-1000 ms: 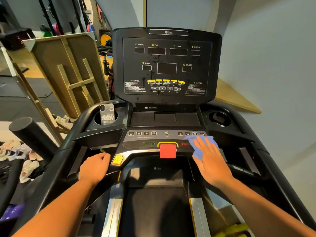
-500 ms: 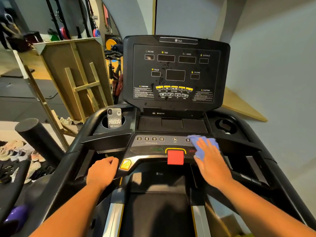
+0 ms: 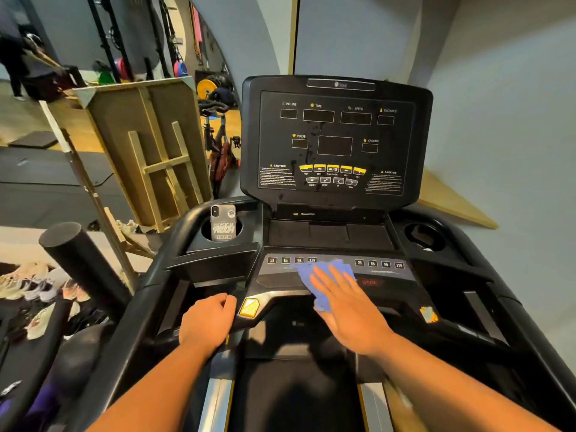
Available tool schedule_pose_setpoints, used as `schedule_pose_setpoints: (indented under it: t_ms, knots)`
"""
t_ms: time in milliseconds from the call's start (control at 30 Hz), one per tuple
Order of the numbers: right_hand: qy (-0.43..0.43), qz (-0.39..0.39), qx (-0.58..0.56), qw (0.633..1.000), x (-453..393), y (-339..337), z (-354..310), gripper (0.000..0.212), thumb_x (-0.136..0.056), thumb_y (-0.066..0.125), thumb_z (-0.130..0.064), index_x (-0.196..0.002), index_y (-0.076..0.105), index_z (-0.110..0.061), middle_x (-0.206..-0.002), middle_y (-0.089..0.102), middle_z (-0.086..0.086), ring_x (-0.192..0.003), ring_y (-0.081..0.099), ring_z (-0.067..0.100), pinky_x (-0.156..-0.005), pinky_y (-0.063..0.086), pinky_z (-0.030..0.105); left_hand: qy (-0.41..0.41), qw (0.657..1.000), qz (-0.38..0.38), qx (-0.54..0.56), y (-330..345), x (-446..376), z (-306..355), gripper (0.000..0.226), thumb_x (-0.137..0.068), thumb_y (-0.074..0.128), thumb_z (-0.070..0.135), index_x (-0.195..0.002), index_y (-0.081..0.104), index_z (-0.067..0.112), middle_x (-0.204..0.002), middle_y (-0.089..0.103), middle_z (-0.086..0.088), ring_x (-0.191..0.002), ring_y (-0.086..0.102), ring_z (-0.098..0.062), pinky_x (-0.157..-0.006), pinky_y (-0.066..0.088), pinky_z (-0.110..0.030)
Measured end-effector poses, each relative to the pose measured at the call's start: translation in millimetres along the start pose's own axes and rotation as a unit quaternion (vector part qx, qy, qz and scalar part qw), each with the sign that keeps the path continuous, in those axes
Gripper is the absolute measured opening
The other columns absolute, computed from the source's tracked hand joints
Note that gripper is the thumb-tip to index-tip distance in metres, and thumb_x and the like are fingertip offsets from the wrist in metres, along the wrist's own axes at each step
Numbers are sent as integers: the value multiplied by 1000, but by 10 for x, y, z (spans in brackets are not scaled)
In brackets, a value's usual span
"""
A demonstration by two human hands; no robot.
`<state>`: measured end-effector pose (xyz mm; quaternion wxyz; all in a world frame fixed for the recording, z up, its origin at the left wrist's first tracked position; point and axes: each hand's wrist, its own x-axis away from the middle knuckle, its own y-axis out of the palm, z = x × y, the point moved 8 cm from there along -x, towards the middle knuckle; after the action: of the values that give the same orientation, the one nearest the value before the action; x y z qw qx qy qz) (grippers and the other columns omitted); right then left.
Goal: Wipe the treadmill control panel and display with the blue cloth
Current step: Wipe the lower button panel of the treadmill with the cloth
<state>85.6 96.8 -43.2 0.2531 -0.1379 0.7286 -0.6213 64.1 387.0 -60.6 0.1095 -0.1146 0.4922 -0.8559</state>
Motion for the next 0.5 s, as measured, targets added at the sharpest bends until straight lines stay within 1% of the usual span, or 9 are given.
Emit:
schedule_pose_setpoints:
  t_ms: [67, 133, 233, 300, 333, 367, 400, 433, 500]
  knots:
    - [122, 37, -42, 991, 211, -106, 493, 65, -103, 46, -41, -158, 17, -24, -167, 14, -5, -155, 7, 18, -124, 14, 43, 7, 1000, -3, 3, 11, 0, -3, 41, -100, 38, 38, -72, 61, 19, -69, 67, 2, -67, 62, -16, -69, 54, -34]
    - [240, 72, -59, 966, 284, -167, 773, 64, -101, 44, -43, -158, 23, -23, -166, 24, 1, -153, 16, 21, -124, 18, 45, 14, 1000, -8, 12, 20, -9, 1, 40, -101, 39, 36, -74, 63, 20, -69, 66, 3, -64, 60, -12, -60, 46, -28]
    - [359, 117, -80, 923, 46, -216, 587, 54, -100, 45, -42, -148, 36, -20, -156, 35, 7, -145, 28, 31, -119, 25, 48, 20, 1000, -19, 0, 26, -33, 6, 38, -101, 38, 35, -79, 66, 20, -71, 66, 3, -63, 57, -9, -55, 37, -24]
    - [315, 113, -62, 940, -280, -249, 84, 49, -98, 41, -43, -143, 39, -26, -150, 38, 3, -138, 35, 33, -113, 30, 47, 24, 999, -23, -5, 26, -39, 6, 38, -101, 38, 35, -80, 66, 20, -70, 64, 4, -61, 54, -8, -54, 34, -24]
    - [262, 85, -53, 960, -444, -172, -213, 54, -99, 39, -45, -150, 34, -27, -157, 32, 0, -144, 29, 34, -118, 24, 46, 25, 999, -22, -8, 18, -37, 12, 38, -100, 37, 35, -81, 66, 20, -68, 63, 5, -60, 52, -8, -54, 33, -23]
    - [207, 46, -42, 976, -555, -59, -493, 60, -101, 37, -46, -157, 24, -28, -166, 18, -4, -152, 14, 34, -124, 12, 46, 26, 999, -20, -10, 18, -42, 15, 38, -100, 37, 36, -81, 66, 20, -68, 62, 5, -60, 52, -8, -54, 34, -24]
    - [160, 6, -31, 987, -593, 47, -696, 64, -103, 35, -48, -160, 13, -28, -167, 2, -7, -155, -4, 30, -125, 1, 45, 29, 999, -18, -11, 19, -46, 14, 39, -100, 36, 37, -81, 66, 20, -69, 63, 5, -61, 53, -9, -56, 38, -26]
    - [114, -18, -17, 993, -575, 106, -823, 65, -103, 31, -50, -160, 8, -28, -165, -6, -10, -153, -14, 25, -125, -6, 45, 31, 999, -18, -12, 27, -51, 10, 40, -100, 36, 37, -81, 66, 20, -71, 63, 5, -64, 54, -11, -60, 40, -29]
    - [28, -33, -13, 999, -411, 135, -862, 64, -102, 27, -53, -160, 10, -31, -165, -4, -15, -152, -18, 15, -124, -11, 38, 29, 999, -27, -9, 30, -56, 4, 40, -99, 35, 37, -81, 66, 20, -73, 62, 5, -67, 55, -15, -63, 40, -31]
